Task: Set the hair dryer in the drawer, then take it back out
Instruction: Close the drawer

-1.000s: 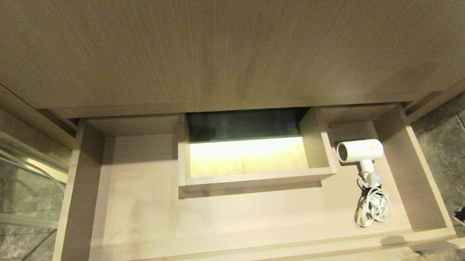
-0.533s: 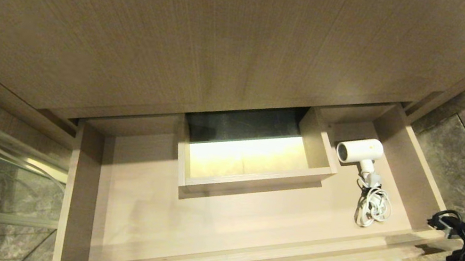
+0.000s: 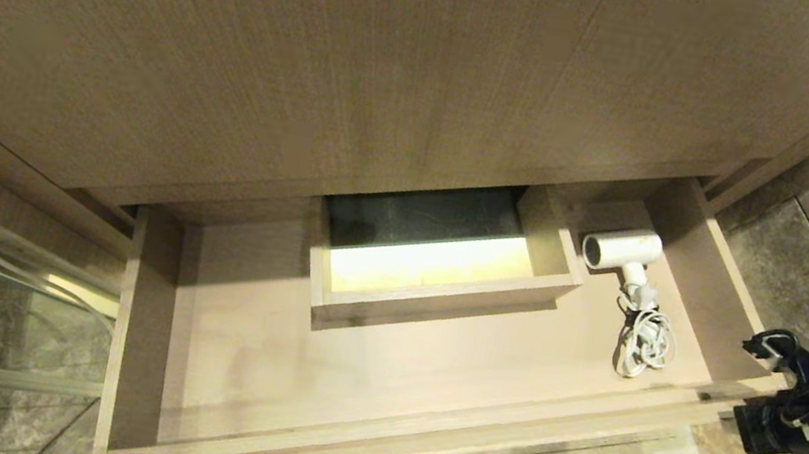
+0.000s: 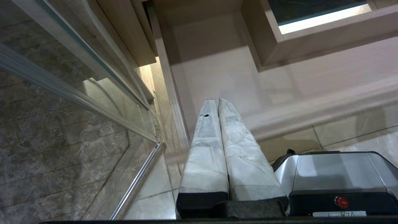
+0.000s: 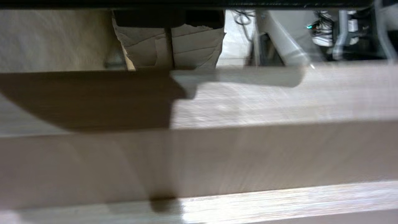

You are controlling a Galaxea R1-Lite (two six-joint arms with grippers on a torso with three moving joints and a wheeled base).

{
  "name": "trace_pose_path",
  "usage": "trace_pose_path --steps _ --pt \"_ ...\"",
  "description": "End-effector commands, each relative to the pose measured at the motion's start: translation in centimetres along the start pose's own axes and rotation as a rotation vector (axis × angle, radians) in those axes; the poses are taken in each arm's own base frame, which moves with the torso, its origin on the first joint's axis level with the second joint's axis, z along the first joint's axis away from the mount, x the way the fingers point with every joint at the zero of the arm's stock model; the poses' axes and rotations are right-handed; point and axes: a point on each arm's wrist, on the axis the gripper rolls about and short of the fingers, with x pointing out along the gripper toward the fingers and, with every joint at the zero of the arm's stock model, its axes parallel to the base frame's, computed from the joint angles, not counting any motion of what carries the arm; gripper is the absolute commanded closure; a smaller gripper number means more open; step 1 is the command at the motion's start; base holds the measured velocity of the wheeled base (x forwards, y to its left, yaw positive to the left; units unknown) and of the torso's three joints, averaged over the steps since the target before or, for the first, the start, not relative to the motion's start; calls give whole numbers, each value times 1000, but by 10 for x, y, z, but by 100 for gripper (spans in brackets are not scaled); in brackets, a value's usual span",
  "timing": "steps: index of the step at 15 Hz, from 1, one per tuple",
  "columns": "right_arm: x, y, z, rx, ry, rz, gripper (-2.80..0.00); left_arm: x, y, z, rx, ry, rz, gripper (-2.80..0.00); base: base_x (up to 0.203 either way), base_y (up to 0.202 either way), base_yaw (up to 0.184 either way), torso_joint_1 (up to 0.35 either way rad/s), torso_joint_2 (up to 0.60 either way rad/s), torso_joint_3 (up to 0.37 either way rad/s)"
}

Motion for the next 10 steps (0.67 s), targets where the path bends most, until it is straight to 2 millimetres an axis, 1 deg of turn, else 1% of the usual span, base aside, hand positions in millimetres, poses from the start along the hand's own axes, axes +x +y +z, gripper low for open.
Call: trace_pose_path --steps 1,2,4,6,10 --pt "-17 -1 13 -23 -124 27 0 0 0 0 0 0 0 0 0 0 0 0 0 0" --pt "-24 -1 20 -41 -188 44 0 0 0 0 0 0 0 0 0 0 0 0 0 0" --pt "-46 0 41 -110 -377 47 0 0 0 0 0 0 0 0 0 0 0 0 0 0" --pt "-65 2 54 -171 -512 28 0 0 0 0 0 0 0 0 0 0 0 0 0 0" --pt "-91 6 58 -201 -592 -8 0 0 0 0 0 0 0 0 0 0 0 0 0 0"
